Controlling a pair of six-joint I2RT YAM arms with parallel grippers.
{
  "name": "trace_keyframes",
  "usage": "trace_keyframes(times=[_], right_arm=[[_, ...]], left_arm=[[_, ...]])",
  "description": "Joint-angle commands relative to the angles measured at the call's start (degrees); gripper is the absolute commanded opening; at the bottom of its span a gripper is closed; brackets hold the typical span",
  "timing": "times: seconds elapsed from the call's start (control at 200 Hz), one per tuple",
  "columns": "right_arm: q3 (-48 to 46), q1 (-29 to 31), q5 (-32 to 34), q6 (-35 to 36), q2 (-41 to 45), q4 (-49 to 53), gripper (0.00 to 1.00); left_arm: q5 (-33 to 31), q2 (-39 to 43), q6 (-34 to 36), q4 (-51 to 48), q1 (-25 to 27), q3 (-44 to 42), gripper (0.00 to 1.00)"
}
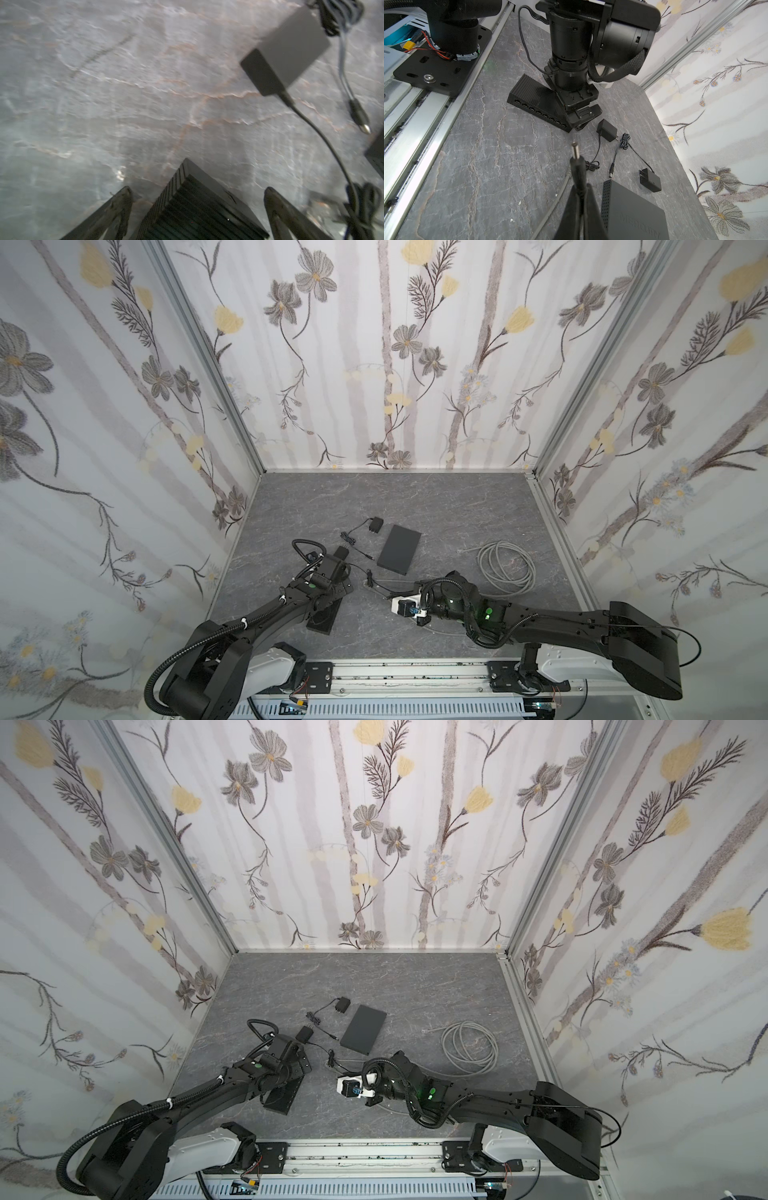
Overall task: Insert the plug into the switch port
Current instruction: 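Lower the left gripper onto the black ribbed switch and grasp it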
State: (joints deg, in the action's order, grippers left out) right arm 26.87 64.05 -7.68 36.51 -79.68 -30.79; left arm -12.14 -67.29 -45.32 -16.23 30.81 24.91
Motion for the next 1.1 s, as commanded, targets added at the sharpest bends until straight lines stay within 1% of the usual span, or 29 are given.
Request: trace_keyframes(times=[0.0,0.145,0.28,0.445,0.55,0.64,0.725,0.814,0.859,0.934,0.979,1.034,1.094], right_arm=[[0.20,-0.07,-0.28,0.32,-0.21,-2.00,0.04],[-0.13,-0.59,0.47,0.31,-0.06,-2.17,0.04],[-0.57,-1.20,0.75,0.05,0.22,-2.85,0.04],[-1.14,-2.16,1.23,-0.38,0.58,-3.66,0.03],[-1.42,-2.60,1.93,-0.70,0.84,-4.06,0.03],[-1.93,-3.12,2.29,-1.24,1.10,-5.04,0.03],[-2.37,-3.58,2.40,-1.72,1.19,-5.77,0.03],[-2.56,-3.93,2.90,-2.02,1.23,-6.11,0.03],[-2.62,-4.06,2.94,-2.14,1.13,-6.23,0.03],[-2.53,-4.20,3.10,-2.31,0.85,-6.41,0.04],[-2.49,-4.22,3.19,-2.43,0.68,-6.52,0.04],[-2.40,-4.28,3.30,-2.56,0.41,-6.57,0.04],[-2.44,-4.28,3.47,-2.65,0.06,-6.62,0.04]], left_arm=[[5.24,0.44,-2.84,3.18,4.06,-1.29,1.00],[9.76,1.88,-0.12,6.88,8.21,-3.18,1.00],[17.24,1.92,5.14,11.25,10.57,-4.49,1.00],[21.41,0.45,7.88,12.55,14.06,-3.86,1.00],[23.65,-0.14,8.17,14.84,16.17,-4.45,1.00],[26.17,-0.08,6.98,19.32,17.16,-6.38,1.00],[28.17,1.55,5.54,22.97,17.52,-8.85,0.95],[29.70,6.29,5.42,23.72,17.55,-11.13,0.85],[30.10,10.13,5.75,22.99,17.54,-12.01,0.83],[27.49,18.47,5.22,17.97,17.56,-12.68,0.82],[25.61,23.82,4.12,14.90,17.53,-12.86,0.84],[21.82,30.91,1.06,9.97,17.61,-12.53,0.89],[18.68,37.74,-3.94,5.45,17.56,-12.00,0.88]])
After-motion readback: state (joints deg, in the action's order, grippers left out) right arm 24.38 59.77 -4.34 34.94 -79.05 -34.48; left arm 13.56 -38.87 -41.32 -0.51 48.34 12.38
